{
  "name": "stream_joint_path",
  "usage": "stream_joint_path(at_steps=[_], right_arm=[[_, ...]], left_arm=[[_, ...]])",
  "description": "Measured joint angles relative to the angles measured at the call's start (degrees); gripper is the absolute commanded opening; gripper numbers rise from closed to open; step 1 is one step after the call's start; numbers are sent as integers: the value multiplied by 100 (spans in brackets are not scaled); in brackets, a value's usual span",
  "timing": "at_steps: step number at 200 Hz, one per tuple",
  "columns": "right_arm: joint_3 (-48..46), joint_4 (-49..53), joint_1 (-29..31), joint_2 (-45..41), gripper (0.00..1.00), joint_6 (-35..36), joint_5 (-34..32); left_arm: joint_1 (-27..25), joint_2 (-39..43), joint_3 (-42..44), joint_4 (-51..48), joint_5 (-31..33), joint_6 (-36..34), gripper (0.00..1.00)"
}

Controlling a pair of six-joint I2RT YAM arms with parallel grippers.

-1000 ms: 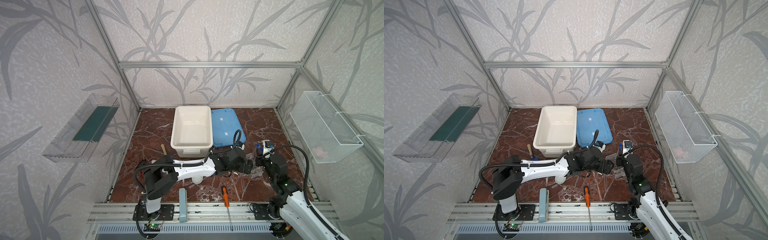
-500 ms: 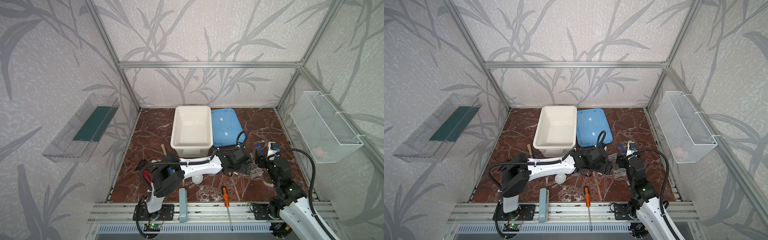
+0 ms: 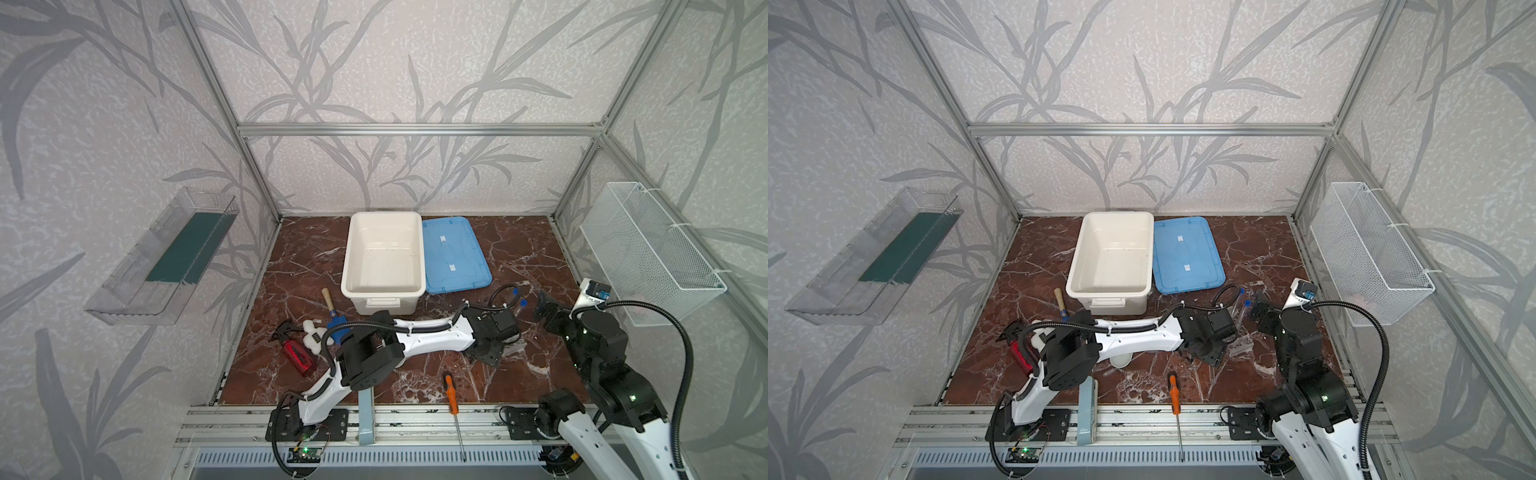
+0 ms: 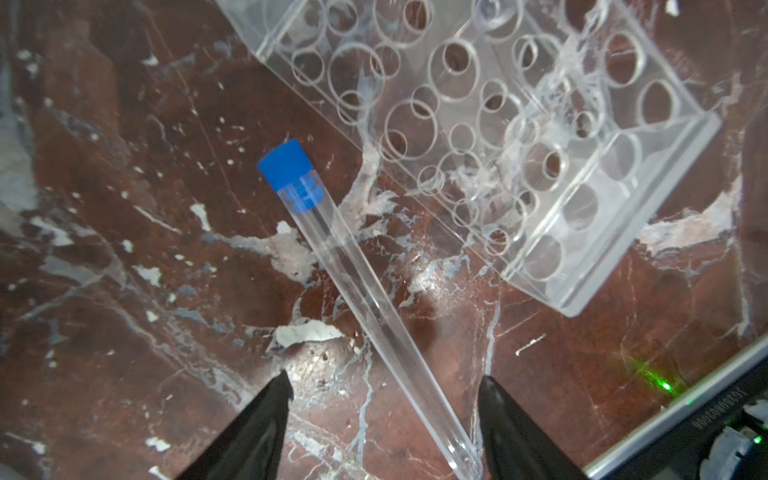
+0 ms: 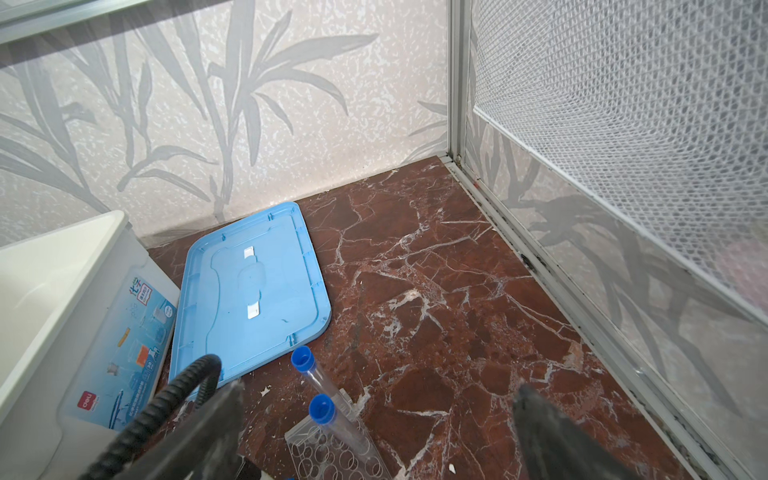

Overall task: Organize the chemistry lab equipment
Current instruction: 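Lower the left gripper onto the last blue-capped tube and close it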

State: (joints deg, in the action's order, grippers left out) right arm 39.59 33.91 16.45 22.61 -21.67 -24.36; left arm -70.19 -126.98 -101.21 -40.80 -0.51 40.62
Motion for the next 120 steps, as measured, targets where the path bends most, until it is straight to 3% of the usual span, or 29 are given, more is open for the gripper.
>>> stream_joint_path(at_steps=[82,98,120], right_arm=[[68,721,0,-452,99,-57,31],[197,822,0,-562,99,0,-7],[289,817,0,-782,99,55,-2]], left_arm=[[7,-511,-669,-802,-68,20,39],[9,-511,-669,-944,2,68,30],[50,-511,-654,-1084,81,162,29]])
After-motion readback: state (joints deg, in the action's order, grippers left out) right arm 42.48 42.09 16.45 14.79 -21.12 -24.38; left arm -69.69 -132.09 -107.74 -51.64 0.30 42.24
